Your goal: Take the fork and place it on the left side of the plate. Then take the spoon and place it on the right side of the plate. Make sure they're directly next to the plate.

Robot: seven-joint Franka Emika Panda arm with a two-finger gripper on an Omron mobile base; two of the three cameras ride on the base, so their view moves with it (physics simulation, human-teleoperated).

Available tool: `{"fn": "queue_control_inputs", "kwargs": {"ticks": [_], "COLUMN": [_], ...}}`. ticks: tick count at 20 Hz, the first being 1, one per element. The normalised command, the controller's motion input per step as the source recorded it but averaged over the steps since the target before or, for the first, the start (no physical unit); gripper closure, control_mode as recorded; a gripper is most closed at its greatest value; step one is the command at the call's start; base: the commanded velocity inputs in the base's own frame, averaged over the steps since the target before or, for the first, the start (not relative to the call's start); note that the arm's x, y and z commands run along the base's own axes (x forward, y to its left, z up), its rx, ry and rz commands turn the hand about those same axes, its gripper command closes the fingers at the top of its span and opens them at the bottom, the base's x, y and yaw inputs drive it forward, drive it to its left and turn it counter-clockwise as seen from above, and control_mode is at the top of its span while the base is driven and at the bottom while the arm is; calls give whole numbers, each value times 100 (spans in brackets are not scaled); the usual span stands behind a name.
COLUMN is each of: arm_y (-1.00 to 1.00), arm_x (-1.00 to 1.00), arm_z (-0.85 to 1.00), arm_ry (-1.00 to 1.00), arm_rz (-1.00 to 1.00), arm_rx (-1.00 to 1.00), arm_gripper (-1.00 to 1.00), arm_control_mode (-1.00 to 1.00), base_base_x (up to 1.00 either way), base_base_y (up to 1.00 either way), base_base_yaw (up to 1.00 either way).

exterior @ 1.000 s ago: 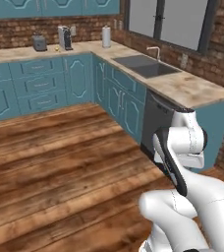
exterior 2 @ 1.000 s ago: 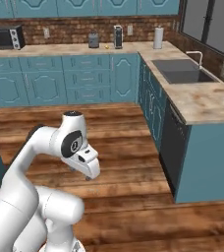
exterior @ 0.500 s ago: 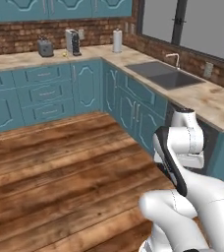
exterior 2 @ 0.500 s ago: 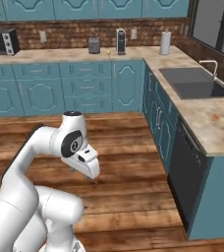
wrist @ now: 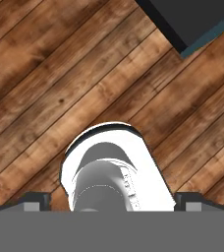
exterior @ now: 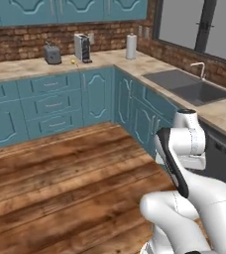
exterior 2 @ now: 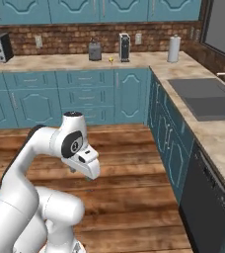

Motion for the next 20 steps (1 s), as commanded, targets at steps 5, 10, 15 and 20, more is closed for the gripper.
{"fn": "queue_control_inputs", "kwargs": {"ticks": [5,10,15,20], "arm_y": [0,0,0,0], "arm_x": [0,0,0,0], "arm_z": [0,0,0,0], "arm_ry": [0,0,0,0], "arm_rz": [0,0,0,0], "arm_rx": [0,0,0,0], "arm_gripper": [-100,-100,-100,-100], "arm_control_mode": [100,100,100,100], "base_base_x": [100,100,100,100], "base_base_y": [0,0,-3,-8], "base_base_yaw": [1,2,2,7]}}
